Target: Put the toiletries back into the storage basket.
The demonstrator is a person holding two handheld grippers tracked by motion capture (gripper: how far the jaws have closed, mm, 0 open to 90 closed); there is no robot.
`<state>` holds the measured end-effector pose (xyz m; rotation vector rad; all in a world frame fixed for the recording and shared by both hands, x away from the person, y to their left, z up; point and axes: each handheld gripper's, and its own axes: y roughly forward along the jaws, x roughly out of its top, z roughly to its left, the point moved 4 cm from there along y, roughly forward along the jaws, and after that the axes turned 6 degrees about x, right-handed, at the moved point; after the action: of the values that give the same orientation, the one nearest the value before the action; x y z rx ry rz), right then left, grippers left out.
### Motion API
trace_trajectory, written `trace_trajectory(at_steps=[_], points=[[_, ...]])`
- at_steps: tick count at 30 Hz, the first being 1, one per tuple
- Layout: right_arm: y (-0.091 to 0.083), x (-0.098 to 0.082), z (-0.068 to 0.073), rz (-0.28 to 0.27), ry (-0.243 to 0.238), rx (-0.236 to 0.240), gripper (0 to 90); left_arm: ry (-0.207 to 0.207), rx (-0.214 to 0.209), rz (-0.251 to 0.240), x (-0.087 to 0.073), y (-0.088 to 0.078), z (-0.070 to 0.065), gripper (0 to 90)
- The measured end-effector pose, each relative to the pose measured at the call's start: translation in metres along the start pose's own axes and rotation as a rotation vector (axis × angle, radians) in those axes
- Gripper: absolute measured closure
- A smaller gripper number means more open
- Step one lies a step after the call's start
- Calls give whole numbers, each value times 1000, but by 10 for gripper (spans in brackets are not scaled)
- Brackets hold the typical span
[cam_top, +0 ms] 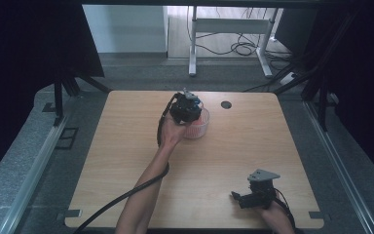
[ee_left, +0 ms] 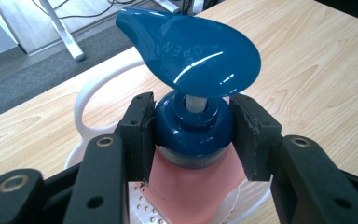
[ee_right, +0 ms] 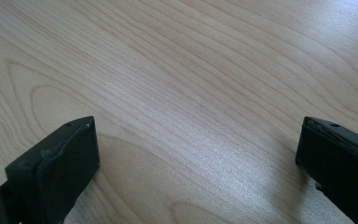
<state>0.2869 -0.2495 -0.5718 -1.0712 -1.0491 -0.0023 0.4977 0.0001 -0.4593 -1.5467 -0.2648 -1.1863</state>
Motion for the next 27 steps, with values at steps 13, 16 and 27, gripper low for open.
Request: trace_trajectory(at_steps=[13,16,27], points=[[0,0,0,0,-1,0,0,-9,-5,19,-4,2,2,519],[0,0,0,0,-1,0,0,-4,2,34,-4,2,3,501],[0,0,0,0,-1,0,0,-1,25,25,-2,-3,6,341]])
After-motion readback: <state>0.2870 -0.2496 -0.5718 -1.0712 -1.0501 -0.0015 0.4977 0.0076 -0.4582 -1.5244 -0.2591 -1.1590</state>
